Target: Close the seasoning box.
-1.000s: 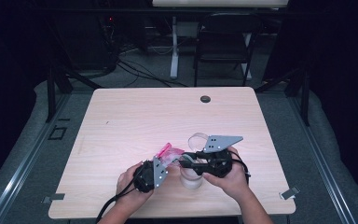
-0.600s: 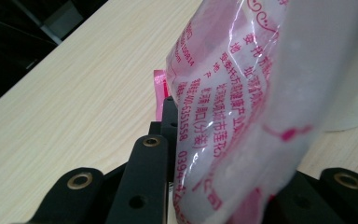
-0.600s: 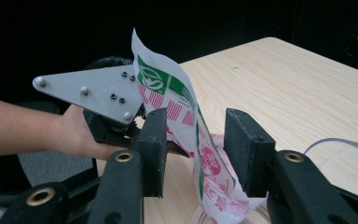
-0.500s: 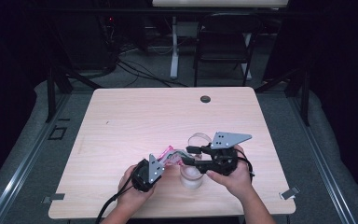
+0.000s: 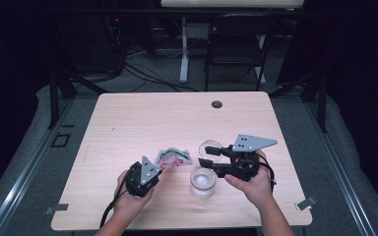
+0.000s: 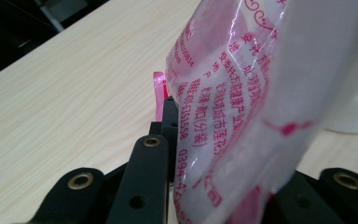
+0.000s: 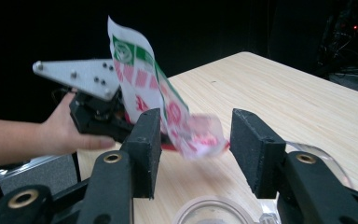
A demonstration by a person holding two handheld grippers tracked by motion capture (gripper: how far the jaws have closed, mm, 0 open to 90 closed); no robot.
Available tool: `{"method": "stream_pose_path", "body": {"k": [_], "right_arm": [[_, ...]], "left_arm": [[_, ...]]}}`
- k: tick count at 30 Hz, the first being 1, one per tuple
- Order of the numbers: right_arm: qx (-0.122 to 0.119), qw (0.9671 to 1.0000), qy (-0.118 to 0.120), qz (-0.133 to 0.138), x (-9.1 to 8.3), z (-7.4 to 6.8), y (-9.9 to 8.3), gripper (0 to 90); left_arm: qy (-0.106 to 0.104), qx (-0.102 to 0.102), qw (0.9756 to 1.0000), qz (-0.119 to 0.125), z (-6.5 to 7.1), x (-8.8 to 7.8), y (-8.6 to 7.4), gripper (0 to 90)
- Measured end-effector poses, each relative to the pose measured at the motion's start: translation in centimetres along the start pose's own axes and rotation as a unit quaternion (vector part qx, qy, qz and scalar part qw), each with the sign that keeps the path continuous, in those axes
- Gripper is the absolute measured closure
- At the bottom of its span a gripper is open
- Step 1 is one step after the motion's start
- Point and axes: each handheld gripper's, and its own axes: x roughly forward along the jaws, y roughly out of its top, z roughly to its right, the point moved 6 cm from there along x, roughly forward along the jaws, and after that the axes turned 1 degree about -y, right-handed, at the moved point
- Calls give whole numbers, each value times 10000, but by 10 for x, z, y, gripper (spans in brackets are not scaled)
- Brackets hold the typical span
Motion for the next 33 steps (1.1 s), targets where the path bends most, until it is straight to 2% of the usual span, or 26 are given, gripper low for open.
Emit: {"method": "stream_pose_path", "body": {"k": [2,7,9,12,15,20,23,25,31,33], "right_arm": [[-11,10000,-27,0,-1,1,0,552],[-51,9999,-155,-12,-2,3,0,563],[-61,9997,-235,-23,-2,4,-1,571],[-44,9997,-245,-14,-2,5,-1,574],[-69,9995,-307,-59,-2,7,-2,569],[-9,9993,-364,20,-2,8,-1,550],[-8,9992,-403,-3,-2,9,-2,544],[37,9990,-457,3,-1,10,-3,524],[77,9988,-482,5,1,11,-4,502],[73,9988,-491,-10,1,11,-4,502]], "left_arm": [[90,-170,9998,18,-12,-5,-2,793],[407,-317,9987,2,-35,-16,-9,792],[559,-360,9978,-47,-45,-22,-13,791],[768,-535,9956,-77,-61,-31,-21,791],[986,-707,9925,-162,-77,-37,-32,791],[1256,-986,9867,-318,-98,-42,-53,791],[1343,-1164,9832,-420,-108,-44,-66,791],[1421,-1189,9815,-484,-112,-44,-72,791],[1747,-1519,9715,-507,-127,-50,-90,791],[1861,-1568,9686,-510,-132,-54,-94,791]]}}
